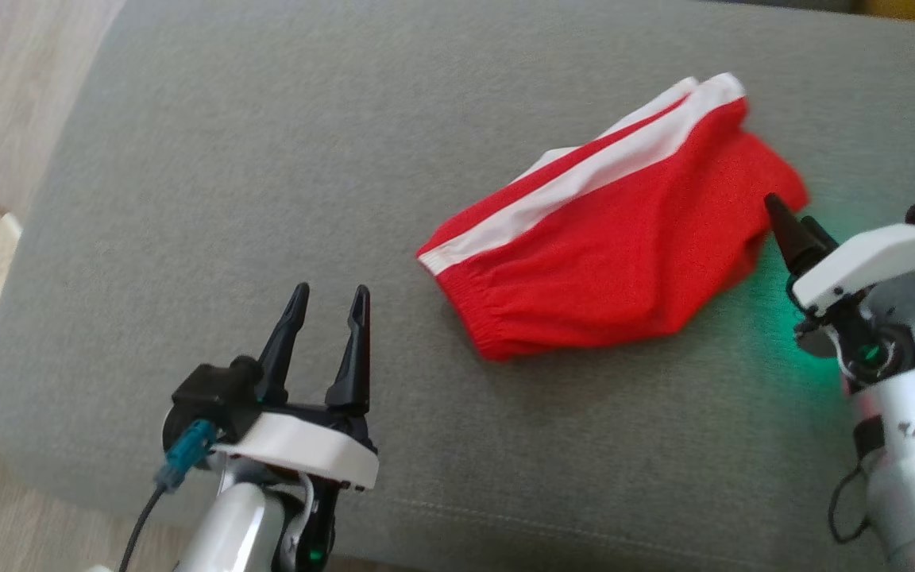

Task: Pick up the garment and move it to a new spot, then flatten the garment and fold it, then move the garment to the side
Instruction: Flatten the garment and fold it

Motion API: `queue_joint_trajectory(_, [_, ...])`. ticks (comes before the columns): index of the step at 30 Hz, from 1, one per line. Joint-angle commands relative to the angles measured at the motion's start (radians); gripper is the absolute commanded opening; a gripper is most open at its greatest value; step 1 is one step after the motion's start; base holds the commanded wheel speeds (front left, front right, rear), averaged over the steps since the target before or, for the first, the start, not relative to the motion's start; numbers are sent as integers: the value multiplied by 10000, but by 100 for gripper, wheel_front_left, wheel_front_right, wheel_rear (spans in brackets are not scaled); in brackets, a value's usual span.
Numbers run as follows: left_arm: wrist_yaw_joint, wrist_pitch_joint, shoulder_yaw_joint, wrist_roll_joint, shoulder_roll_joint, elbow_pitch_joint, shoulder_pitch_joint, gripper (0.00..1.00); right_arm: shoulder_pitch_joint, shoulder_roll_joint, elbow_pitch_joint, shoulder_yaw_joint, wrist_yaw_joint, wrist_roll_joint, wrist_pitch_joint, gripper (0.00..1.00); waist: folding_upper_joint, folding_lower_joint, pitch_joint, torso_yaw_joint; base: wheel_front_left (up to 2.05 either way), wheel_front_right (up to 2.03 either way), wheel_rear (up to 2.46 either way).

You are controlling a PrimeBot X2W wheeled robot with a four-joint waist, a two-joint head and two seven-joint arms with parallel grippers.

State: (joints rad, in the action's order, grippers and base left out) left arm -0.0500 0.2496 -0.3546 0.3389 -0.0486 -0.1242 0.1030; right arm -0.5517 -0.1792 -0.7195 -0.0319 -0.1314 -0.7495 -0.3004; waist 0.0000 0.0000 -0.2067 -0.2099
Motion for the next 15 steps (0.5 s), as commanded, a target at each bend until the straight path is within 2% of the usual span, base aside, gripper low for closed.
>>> queue_joint_trajectory(1, [-128, 122, 165, 115, -17, 388, 472, 100, -592, -205, -103, 117, 7, 68, -196, 100, 0, 0, -358, -406, 0, 0, 0])
queue_joint_trajectory(8, [-241, 122, -41, 245, -16, 455, 677, 100, -1343, -467, -1307, 229, 7, 573, -702, 100, 0, 0, -629, -767, 0, 0, 0])
queue_joint_trajectory(15, [-329, 122, -166, 322, -16, 515, 784, 100, -2096, -391, -2246, 320, 7, 725, -874, 100, 0, 0, -804, -983, 0, 0, 0])
